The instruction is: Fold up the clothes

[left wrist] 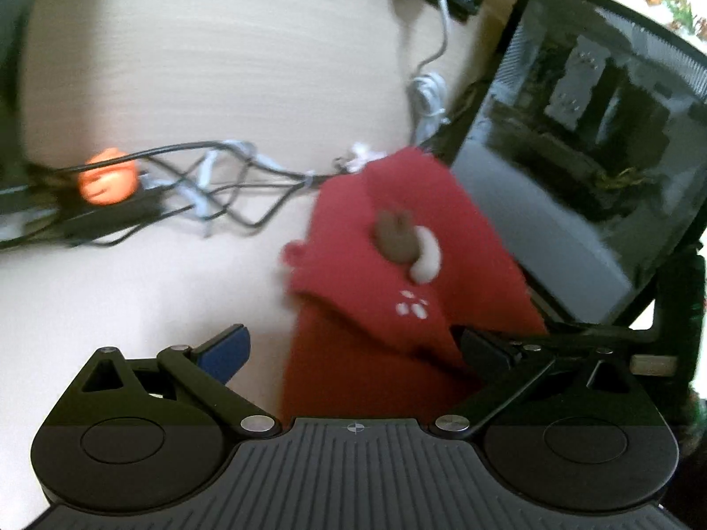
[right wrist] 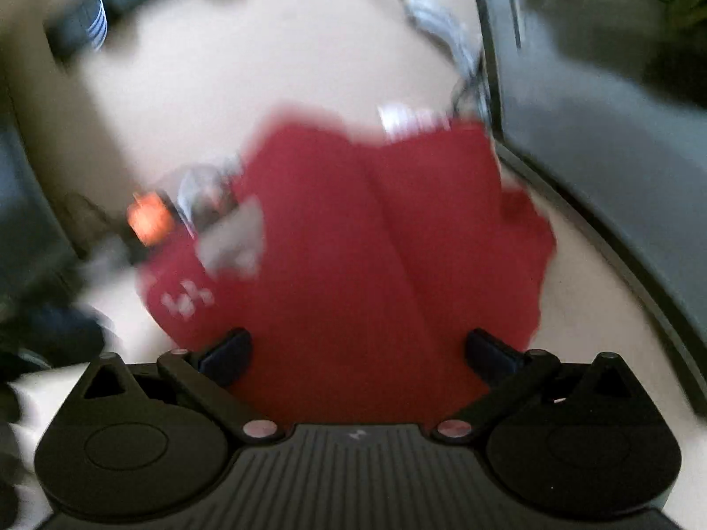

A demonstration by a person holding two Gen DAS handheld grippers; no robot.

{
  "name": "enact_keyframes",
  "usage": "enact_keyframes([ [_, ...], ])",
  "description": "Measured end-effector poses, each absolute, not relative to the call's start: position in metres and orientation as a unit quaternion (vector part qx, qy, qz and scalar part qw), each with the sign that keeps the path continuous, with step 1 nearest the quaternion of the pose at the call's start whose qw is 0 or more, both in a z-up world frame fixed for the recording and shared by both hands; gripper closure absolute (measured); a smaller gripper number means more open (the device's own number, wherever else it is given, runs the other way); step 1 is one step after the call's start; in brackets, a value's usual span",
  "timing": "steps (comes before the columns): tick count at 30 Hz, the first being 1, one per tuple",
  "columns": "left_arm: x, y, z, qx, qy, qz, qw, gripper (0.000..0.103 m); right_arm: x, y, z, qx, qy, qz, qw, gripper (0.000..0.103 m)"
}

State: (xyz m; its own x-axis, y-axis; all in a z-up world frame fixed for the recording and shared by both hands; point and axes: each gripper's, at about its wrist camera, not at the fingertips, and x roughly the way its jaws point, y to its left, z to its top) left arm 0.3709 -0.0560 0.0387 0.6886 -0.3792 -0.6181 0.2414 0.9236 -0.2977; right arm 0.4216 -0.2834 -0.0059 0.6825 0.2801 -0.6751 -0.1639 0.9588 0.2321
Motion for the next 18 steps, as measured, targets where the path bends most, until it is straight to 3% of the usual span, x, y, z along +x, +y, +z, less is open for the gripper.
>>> enact_keyframes([
  [8, 0.333, -0.037, 0.047, -0.088, 0.373, -0.149, 0.912, 0.000, 0.387, -0.281, 0.016, 0.090, 0.368, 0.070, 0.923, 0.000],
  [14, 0.313, -0.037, 0.048, -0.063, 0.352, -0.154, 0.921, 0.000, 0.369, -0.260, -0.015, 0.032, 0.379, 0.027, 0.925, 0.000],
  [18, 0.302, -0.036, 0.055, -0.038, 0.331, -0.157, 0.930, 0.000, 0.371, -0.259, -0.006, 0.044, 0.384, 0.007, 0.922, 0.000],
])
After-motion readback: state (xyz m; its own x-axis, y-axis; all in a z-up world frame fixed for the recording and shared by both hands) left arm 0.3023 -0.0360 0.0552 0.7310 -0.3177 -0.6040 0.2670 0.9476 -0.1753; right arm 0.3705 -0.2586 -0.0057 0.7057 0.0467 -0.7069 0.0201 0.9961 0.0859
